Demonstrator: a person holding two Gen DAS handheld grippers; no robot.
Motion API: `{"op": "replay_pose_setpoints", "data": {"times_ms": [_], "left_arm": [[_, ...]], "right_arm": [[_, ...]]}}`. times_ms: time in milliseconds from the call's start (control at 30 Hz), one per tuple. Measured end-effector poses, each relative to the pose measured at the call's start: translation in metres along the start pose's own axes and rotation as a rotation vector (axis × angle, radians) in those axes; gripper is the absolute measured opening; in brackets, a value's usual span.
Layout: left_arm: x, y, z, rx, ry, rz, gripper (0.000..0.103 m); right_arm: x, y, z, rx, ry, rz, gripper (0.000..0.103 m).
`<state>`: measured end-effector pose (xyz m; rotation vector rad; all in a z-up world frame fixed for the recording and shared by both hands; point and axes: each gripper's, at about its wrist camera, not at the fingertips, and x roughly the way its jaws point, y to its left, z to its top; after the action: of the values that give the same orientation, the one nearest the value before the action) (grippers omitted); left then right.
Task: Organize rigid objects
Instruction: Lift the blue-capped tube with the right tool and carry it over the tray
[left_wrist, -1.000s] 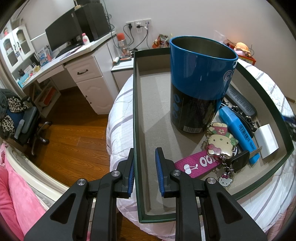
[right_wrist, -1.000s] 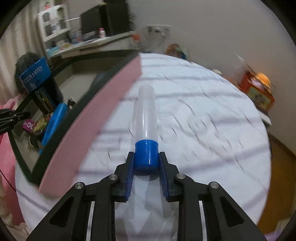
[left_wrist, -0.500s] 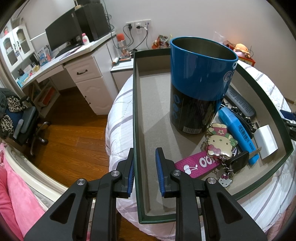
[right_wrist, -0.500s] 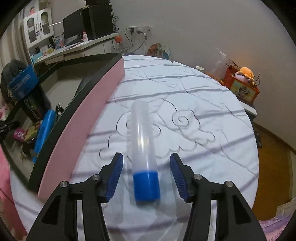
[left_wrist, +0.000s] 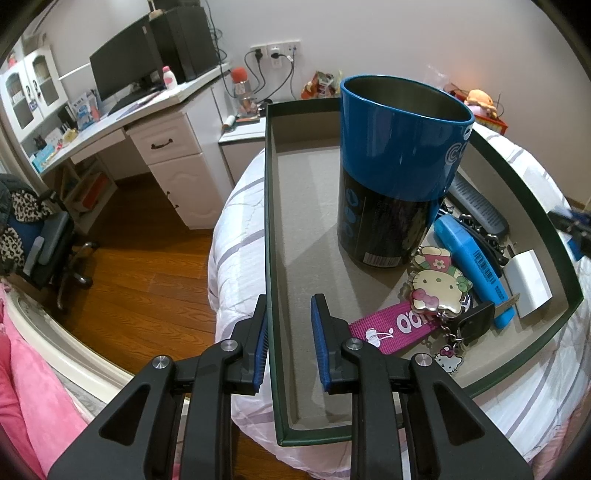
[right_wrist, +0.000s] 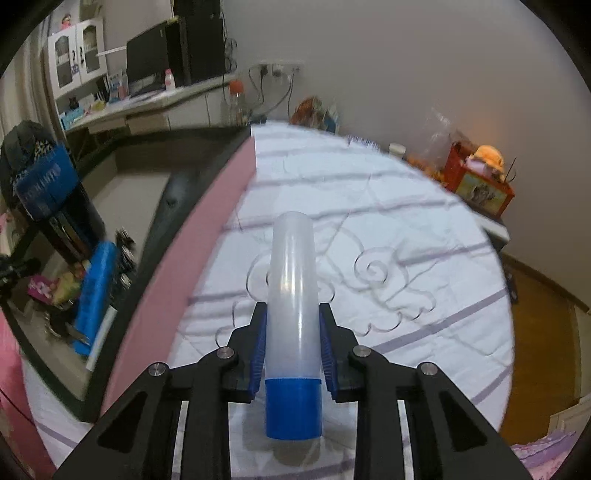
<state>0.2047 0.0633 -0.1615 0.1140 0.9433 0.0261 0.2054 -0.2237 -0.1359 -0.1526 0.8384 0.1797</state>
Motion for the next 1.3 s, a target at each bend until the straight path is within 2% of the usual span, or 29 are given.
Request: {"op": "replay_pose_setpoints", "data": {"times_ms": [367,567,767,967,1133,1300], "left_arm": [[0.001,0.000,0.000,-0.003,-0.002,-0.008,0.021],[0.001,0.000,0.001,-0.006,-0.004,-0.017,0.022],[0.003,0.001,0.002,-0.010,-0.008,-0.031,0.023],[0.005,0.003,0.004,-0.011,-0.011,-0.042,0.023],[0.005,0.004,0.002,-0.012,-0.015,-0.050,0.023],[0.005,0.005,0.001,-0.012,-0.016,-0.051,0.023]], "right_arm": [[-0.062,0.037,0.035,-0.072,-0.135,-0.003,0.027],[-0.070,0.070,0.049,-0.133,-0.153,0.020,0.027],[-0.059,0.104,0.053,-0.194,-0.119,0.075,0.027],[-0.037,0.131,0.051,-0.239,-0.040,0.147,0.027],[-0.026,0.143,0.045,-0.264,0.016,0.183,0.027],[-0.014,0.147,0.039,-0.281,0.065,0.179,0.027]]}}
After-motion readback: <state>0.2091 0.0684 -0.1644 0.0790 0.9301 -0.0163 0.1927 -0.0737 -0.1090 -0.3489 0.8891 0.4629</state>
